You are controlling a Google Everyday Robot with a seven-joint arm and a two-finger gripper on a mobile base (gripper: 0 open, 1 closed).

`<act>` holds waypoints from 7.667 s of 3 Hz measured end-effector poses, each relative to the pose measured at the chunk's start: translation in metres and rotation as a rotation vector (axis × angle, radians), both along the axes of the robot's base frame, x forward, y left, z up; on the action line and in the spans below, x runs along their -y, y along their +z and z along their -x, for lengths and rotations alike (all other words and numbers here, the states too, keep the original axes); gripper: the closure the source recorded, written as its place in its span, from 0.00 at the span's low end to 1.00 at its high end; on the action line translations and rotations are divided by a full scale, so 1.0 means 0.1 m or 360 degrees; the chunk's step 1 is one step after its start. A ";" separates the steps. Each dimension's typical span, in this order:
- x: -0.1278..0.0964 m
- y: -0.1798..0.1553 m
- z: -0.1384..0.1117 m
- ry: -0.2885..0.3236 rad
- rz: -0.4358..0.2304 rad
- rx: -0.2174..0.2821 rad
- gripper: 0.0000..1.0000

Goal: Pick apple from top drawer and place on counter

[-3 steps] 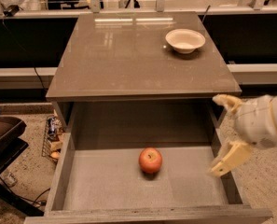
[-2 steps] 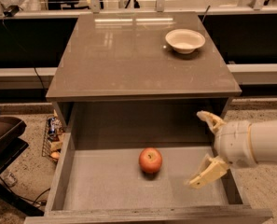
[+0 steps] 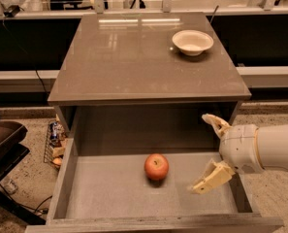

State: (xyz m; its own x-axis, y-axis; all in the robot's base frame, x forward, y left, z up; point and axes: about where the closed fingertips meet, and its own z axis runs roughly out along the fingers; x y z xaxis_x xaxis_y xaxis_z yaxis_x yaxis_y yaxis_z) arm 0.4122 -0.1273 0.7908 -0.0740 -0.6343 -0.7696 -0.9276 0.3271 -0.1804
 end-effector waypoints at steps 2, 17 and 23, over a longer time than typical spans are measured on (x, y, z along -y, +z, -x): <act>-0.59 -0.66 -0.16 0.0108 -0.0161 -0.0112 0.00; -2.35 1.65 -2.37 -0.0001 -0.0398 0.0327 1.00; -2.62 0.90 -3.94 -0.0134 -0.0273 0.0164 1.00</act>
Offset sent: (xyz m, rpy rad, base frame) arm 0.0375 0.1021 -0.1385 0.2289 0.1284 0.1268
